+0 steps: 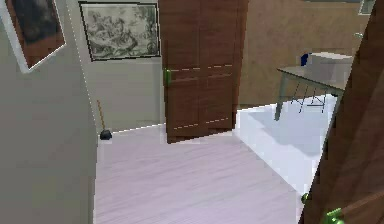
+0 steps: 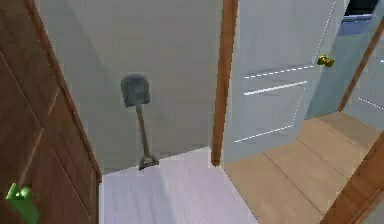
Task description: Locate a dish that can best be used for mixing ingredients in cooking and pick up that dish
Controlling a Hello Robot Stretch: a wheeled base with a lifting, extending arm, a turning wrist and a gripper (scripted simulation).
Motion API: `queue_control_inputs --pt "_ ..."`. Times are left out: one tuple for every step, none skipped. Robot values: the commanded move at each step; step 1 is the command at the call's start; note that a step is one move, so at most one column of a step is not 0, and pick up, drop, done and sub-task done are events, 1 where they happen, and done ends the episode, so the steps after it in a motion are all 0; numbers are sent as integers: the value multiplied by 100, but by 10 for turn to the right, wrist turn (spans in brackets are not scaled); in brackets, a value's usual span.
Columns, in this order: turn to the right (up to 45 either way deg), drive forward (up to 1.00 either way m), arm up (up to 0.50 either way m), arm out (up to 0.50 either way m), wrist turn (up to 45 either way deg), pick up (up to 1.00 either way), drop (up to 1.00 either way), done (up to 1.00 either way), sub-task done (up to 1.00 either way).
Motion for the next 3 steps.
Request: queue_control_inputs --pt "0 75 0 0 0 0 0 0 0" --pt "450 0 0 0 0 0 0 0 0" --pt "240 0 0 0 0 0 0 0 0"
